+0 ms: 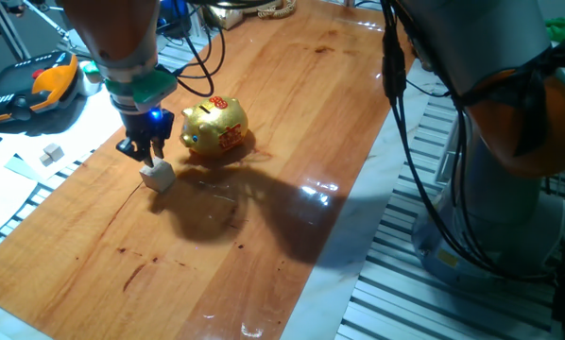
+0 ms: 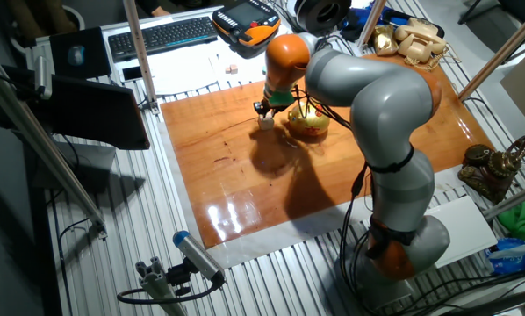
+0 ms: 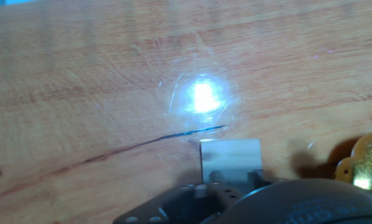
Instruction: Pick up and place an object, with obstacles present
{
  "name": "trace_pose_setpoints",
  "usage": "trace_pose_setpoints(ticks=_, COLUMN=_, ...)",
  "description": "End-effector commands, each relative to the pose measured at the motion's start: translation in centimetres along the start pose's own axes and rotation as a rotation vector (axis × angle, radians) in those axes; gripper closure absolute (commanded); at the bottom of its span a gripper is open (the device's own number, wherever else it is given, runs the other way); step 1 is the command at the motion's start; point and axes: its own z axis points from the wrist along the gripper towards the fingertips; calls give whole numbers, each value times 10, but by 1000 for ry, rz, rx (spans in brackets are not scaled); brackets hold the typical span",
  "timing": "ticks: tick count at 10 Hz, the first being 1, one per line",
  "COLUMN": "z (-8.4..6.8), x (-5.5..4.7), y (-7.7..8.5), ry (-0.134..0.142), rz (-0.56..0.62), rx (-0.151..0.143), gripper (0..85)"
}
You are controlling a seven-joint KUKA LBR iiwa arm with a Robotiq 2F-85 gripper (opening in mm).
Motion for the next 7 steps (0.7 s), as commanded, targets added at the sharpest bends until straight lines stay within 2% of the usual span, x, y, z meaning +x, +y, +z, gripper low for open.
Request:
trace_pose_setpoints(ticks=1, z=0, x=0, y=0, ry=-2, rz=2, rx=2, gripper=0)
trace_pose_setpoints(ticks=4, z=3, x=0, y=1, ry=-10, rz=-18, rx=22, gripper=0)
trace_pose_setpoints(ticks=7, z=6, x=1, y=3, ry=-8, rz=-22, rx=24, gripper=0)
